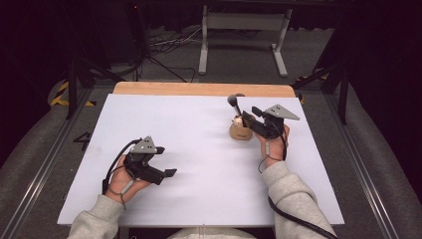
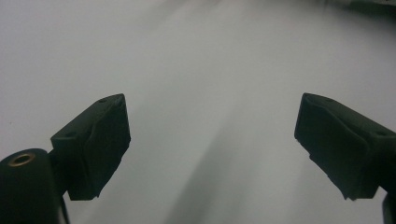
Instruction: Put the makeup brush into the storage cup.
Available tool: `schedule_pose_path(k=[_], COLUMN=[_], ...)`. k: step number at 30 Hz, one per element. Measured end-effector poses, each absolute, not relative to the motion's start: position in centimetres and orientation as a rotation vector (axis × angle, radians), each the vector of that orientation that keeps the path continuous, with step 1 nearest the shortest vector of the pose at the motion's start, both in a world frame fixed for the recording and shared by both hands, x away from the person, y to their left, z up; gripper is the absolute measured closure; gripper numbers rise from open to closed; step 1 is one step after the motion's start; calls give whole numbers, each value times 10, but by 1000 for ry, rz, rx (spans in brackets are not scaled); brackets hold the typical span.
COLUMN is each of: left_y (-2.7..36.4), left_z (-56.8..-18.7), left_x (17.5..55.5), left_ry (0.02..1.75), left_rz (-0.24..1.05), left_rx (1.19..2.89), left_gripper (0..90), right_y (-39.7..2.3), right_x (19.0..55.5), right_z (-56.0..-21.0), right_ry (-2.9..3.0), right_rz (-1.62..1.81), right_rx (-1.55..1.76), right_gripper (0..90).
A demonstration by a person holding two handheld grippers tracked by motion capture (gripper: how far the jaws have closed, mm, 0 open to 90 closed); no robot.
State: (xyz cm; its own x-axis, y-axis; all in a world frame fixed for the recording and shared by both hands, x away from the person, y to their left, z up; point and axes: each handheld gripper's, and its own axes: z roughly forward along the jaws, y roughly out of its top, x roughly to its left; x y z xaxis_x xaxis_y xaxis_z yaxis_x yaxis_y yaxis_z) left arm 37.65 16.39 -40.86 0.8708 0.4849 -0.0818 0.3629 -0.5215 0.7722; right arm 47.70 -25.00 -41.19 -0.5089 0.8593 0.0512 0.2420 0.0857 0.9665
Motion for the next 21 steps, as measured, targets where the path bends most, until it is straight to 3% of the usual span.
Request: schedule_pose_path(k=[21], left_y=[188], left_z=[-406], left_x=[360], left_ry=[652], left_rz=[260], left_rx=[2019], left_gripper=[83], right_y=[-262], right_x=[445], right_z=[-375], right_ry=[1909], right_rz=[1525], right_rx=[906], right_gripper=[95])
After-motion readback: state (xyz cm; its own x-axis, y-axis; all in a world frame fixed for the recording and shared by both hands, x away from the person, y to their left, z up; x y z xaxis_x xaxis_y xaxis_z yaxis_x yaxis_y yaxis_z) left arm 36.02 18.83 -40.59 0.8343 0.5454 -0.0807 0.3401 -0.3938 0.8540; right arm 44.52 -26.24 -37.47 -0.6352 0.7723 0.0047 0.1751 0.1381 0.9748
